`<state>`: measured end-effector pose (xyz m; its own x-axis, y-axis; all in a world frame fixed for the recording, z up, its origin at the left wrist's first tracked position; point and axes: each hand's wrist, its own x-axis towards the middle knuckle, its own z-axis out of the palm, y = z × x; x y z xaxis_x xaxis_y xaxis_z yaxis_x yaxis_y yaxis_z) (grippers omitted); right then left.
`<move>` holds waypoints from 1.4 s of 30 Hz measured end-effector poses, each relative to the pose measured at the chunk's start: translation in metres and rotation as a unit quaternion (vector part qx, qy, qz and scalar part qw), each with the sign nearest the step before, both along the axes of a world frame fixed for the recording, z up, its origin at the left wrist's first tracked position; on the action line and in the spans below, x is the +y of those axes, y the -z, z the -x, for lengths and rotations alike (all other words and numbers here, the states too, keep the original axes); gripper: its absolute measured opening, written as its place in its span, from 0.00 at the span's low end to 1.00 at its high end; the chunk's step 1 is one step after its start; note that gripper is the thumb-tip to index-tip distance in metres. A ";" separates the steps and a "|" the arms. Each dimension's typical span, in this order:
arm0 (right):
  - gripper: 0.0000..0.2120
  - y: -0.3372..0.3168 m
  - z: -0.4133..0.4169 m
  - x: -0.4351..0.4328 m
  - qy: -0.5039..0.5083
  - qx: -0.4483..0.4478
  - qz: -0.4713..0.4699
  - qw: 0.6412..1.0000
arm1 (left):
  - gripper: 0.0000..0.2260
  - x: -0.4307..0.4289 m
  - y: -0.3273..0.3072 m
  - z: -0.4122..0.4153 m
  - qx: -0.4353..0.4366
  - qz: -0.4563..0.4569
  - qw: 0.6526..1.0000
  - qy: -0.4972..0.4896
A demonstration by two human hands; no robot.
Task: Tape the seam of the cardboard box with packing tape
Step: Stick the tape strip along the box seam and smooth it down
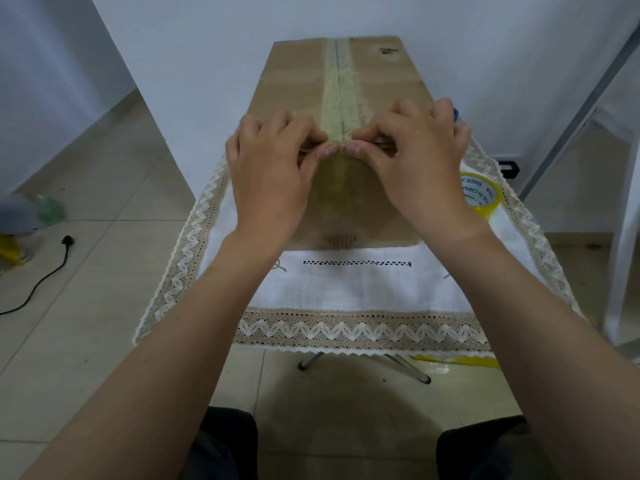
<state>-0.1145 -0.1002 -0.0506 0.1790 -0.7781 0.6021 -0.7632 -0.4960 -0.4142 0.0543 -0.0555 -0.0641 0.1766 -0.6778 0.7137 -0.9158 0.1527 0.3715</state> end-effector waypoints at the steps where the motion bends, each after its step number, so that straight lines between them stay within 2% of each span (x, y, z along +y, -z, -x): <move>1: 0.10 -0.002 0.003 -0.002 -0.014 -0.005 -0.017 1.000 | 0.11 0.000 -0.003 -0.002 0.001 -0.013 1.000 0.009; 4: 0.07 -0.004 0.008 -0.005 -0.042 -0.014 -0.051 0.998 | 0.08 0.002 -0.010 -0.008 0.004 -0.042 0.999 0.025; 8: 0.08 -0.005 0.007 -0.003 -0.023 -0.017 -0.038 0.999 | 0.06 0.002 -0.012 -0.009 0.026 -0.048 0.998 0.025; 17: 0.16 -0.008 -0.005 0.005 0.029 0.004 -0.009 1.000 | 0.14 0.002 -0.012 -0.004 0.016 -0.044 0.999 0.015; 27: 0.27 -0.009 -0.022 0.006 0.073 0.033 0.000 0.997 | 0.14 0.003 -0.009 -0.001 0.014 -0.037 0.999 0.017; 37: 0.13 -0.003 -0.003 -0.005 -0.028 -0.056 -0.018 0.998 | 0.18 -0.005 -0.012 -0.003 0.040 -0.032 0.999 0.011; 42: 0.09 -0.002 0.002 -0.008 -0.063 -0.074 -0.027 0.995 | 0.13 -0.005 -0.013 -0.006 0.065 -0.025 0.997 0.030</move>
<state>-0.1170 -0.1081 -0.0489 0.1891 -0.7871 0.5871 -0.6255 -0.5574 -0.5459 0.0601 -0.0610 -0.0510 0.2235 -0.7241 0.6525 -0.8486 0.1848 0.4958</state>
